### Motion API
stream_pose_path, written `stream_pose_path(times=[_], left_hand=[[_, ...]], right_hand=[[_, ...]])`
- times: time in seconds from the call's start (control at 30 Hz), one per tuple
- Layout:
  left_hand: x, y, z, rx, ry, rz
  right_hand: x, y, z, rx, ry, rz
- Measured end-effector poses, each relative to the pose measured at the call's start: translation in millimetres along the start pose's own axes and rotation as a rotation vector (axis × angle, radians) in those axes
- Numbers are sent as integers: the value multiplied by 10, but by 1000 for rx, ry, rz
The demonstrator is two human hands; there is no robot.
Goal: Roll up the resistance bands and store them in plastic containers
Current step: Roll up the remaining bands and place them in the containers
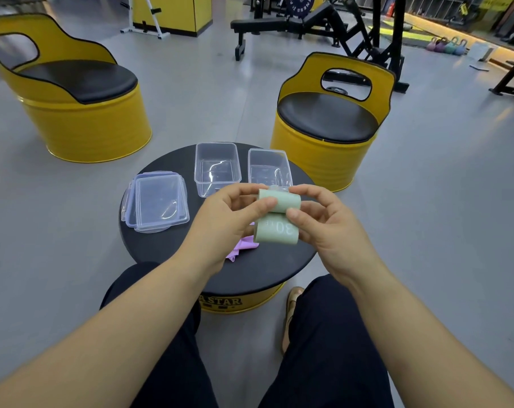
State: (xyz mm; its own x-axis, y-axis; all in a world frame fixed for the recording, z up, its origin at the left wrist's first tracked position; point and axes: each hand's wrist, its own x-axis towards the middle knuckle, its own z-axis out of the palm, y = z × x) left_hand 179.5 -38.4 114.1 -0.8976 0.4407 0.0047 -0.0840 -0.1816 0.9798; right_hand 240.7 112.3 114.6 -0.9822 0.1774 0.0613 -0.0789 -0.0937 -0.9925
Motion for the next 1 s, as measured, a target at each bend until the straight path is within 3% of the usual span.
stream_pose_path(times=[0.63, 1.0], left_hand=[[-5, -41, -47, 76, -43, 61], [10, 16, -75, 121, -75, -113]], right_hand=[[67, 41, -44, -60, 44, 59], [37, 14, -72, -177, -36, 9]])
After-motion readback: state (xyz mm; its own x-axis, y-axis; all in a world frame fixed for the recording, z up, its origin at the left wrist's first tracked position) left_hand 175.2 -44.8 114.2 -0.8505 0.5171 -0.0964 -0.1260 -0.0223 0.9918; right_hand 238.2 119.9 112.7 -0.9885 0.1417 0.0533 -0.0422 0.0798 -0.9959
